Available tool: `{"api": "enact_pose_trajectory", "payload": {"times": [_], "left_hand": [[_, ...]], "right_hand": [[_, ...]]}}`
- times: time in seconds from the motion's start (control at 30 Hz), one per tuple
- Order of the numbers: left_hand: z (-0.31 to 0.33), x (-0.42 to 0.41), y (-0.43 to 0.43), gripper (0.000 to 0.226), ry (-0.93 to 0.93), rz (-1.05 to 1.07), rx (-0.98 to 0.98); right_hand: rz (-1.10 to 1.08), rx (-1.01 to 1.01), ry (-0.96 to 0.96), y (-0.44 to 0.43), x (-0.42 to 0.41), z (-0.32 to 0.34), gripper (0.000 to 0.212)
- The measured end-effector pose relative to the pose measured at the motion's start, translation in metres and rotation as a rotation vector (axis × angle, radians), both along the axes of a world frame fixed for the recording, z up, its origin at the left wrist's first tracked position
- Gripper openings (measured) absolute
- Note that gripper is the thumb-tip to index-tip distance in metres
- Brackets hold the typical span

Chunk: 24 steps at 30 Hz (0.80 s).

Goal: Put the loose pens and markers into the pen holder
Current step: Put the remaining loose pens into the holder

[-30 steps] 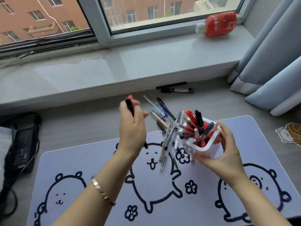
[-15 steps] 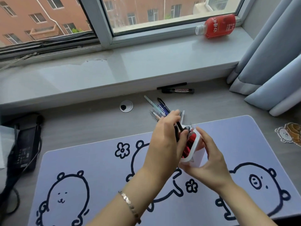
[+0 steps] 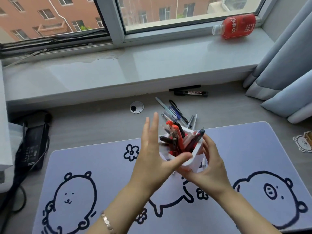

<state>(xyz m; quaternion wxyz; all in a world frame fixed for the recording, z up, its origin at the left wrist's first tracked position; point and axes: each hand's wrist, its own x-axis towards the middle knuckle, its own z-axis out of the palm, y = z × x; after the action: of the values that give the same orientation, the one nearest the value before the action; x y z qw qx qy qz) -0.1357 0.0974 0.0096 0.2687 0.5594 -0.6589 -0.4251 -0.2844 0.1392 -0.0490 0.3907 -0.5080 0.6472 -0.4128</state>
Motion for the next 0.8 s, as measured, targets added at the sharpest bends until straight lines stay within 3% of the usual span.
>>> {"api": "enact_pose_trajectory", "payload": {"times": [0.07,0.13,0.23,0.3,0.4,0.47,0.6,0.8], "left_hand": [[-0.004,0.002,0.003,0.115,0.017,-0.009,0.05],[-0.011,0.005,0.006,0.112,0.02,0.031,0.0],[-0.016,0.017,0.005,0.106,0.013,0.163,-0.054],[-0.015,0.029,0.004,0.104,-0.007,0.232,-0.074],[-0.015,0.047,0.002,0.106,-0.036,0.319,-0.094],[-0.017,0.059,0.002,0.107,-0.055,0.365,-0.102],[-0.02,0.071,0.007,0.11,-0.069,0.404,-0.092],[-0.024,0.068,0.019,0.11,-0.029,0.407,-0.046]], "right_hand": [[-0.016,0.006,0.011,-0.005,0.01,0.001,0.095],[0.043,-0.031,0.048,-0.009,0.019,0.005,0.09],[0.308,0.027,0.036,-0.023,0.015,0.014,0.09],[0.511,0.083,0.18,-0.042,0.0,0.014,0.085],[0.473,-0.111,0.534,-0.076,-0.033,-0.005,0.047],[0.52,-0.128,0.819,-0.093,-0.047,-0.019,0.049],[0.851,-0.211,1.229,-0.108,-0.049,-0.034,0.062],[0.991,-0.277,1.312,-0.109,-0.044,-0.044,0.05]]}}
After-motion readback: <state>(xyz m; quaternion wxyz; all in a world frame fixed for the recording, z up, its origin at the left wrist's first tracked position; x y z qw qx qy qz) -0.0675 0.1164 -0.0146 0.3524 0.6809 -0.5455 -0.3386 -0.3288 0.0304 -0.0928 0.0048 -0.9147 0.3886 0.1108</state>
